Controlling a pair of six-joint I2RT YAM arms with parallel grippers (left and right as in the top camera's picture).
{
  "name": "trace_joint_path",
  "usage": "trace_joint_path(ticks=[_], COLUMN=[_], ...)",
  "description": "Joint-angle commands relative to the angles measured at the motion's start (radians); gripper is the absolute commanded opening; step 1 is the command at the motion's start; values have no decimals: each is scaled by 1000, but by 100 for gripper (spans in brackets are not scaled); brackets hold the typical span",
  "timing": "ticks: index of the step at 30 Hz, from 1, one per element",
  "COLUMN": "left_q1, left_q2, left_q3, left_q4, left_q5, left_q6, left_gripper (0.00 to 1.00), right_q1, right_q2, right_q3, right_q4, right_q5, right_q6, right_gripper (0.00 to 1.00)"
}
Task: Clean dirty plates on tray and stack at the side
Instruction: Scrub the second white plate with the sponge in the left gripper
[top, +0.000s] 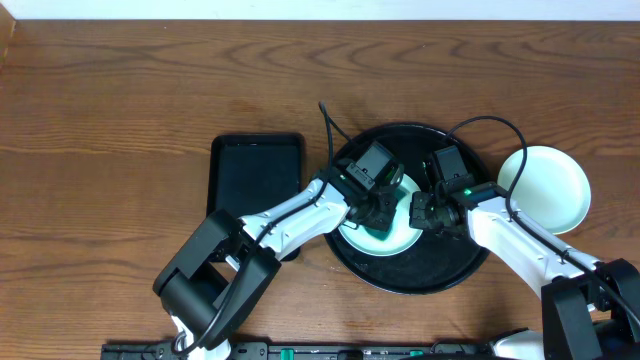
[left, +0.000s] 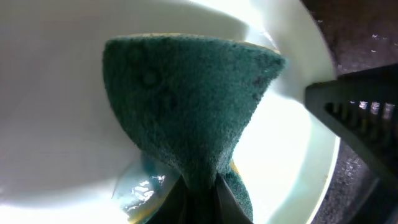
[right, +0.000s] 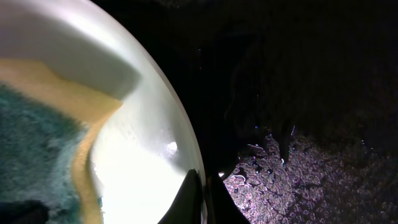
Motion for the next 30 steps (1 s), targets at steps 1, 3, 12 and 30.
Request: trace_joint_path(ticks=[1, 3, 12, 30], left_q1=[26, 48, 92, -40], left_q2=[28, 24, -102, 53], left_q3=[1, 2, 2, -2], left_q4=[-75, -98, -92, 19], left_q5=[-158, -188, -64, -51], left_q6=[-15, -21, -31, -106], left_gripper=[8, 8, 7, 8], right_q1=[-9, -9, -9, -9], right_q2=[-3, -3, -3, -3], right_q3=[-2, -2, -2, -2], right_q4=[-4, -4, -4, -8], right_q5=[24, 25, 25, 21], right_q6=[-23, -23, -23, -23], right_gripper=[1, 1, 1, 1])
